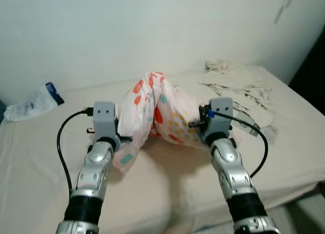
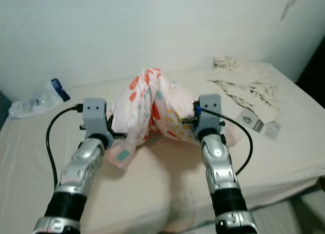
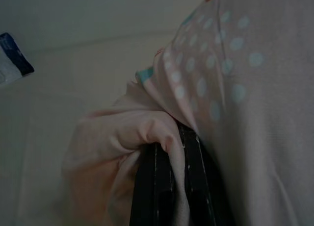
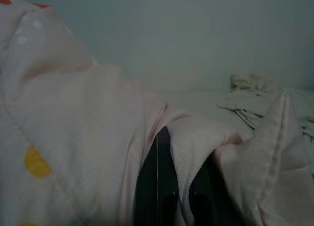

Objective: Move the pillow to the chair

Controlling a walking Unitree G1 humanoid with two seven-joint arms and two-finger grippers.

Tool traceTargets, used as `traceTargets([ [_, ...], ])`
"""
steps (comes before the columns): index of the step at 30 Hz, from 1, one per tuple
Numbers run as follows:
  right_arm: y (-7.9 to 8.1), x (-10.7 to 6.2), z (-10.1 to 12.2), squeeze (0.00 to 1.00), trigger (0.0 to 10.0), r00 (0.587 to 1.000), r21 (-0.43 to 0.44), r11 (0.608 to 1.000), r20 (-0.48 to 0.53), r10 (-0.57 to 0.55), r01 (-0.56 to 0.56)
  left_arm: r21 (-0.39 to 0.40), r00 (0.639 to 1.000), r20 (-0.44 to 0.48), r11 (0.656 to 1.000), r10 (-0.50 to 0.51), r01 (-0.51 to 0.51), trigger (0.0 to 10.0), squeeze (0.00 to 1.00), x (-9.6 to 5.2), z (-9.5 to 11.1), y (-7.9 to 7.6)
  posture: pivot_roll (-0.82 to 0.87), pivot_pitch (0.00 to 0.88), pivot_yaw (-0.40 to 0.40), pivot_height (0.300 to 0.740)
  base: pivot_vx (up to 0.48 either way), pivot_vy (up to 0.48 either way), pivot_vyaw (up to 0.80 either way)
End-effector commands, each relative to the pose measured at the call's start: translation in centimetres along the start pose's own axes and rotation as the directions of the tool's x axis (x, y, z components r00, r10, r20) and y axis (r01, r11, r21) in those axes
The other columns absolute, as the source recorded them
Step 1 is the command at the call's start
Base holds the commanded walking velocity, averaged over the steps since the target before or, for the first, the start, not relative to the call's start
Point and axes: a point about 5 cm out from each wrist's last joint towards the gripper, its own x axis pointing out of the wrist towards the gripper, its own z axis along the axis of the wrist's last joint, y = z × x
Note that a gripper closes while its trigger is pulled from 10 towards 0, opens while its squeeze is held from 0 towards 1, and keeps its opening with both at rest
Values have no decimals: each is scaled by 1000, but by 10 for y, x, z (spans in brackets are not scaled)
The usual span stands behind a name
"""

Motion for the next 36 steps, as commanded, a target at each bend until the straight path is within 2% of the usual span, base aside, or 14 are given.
traceTargets([
  [1, 11, 1, 4, 0, 10000, 998, 8, 999, 18, 53, -53, 1, 998, 19, 999, -52, 52, 10000, 0, 0, 4, -9, -44, 56, 0, 740, 0, 0, 0],
  [9, 10, 1, -4, 0, 10000, 999, -4, 999, -20, 43, -43, 26, 997, 10, 997, -76, 75, 10000, 0, 0, 4, -10, -41, 55, 1, 740, 0, 0, 0],
  [10, 10, 0, -4, 0, 10000, 999, 0, 999, -16, 40, -40, 75, 997, 20, 995, -73, 71, 10000, 0, 0, 4, -10, -39, 55, 0, 740, 0, 0, 0],
  [15, 10, -2, -8, 0, 10000, 999, 2, 999, -27, 38, -38, 10, 998, 40, 999, -54, 53, 10000, 0, -1, 2, -10, -41, 52, -1, 740, 0, 0, 0],
  [20, 9, -5, -13, 0, 10000, 998, 5, 999, -41, 41, -41, 53, 998, 36, 997, -56, 54, 10000, 0, -2, -3, -9, -42, 44, -1, 740, 0, 0, 0],
  [29, 13, -8, -17, 0, 10000, 997, -8, 998, -44, 62, -63, 69, 997, 25, 995, -75, 73, 10000, 0, -3, -5, -11, -48, 33, 2, 740, 0, 0, 0],
  [34, 13, -10, -19, 0, 10000, 996, 32, 997, -56, 65, -63, 76, 996, 28, 994, -83, 81, 10000, 0, -4, -6, -13, -51, 33, 4, 740, 0, 0, 0],
  [36, 13, -10, -20, 0, 10000, 996, 47, 997, -65, 66, -63, 106, 997, 18, 992, -78, 75, 10000, 0, -4, -8, -13, -51, 37, 3, 740, 0, 0, 0],
])
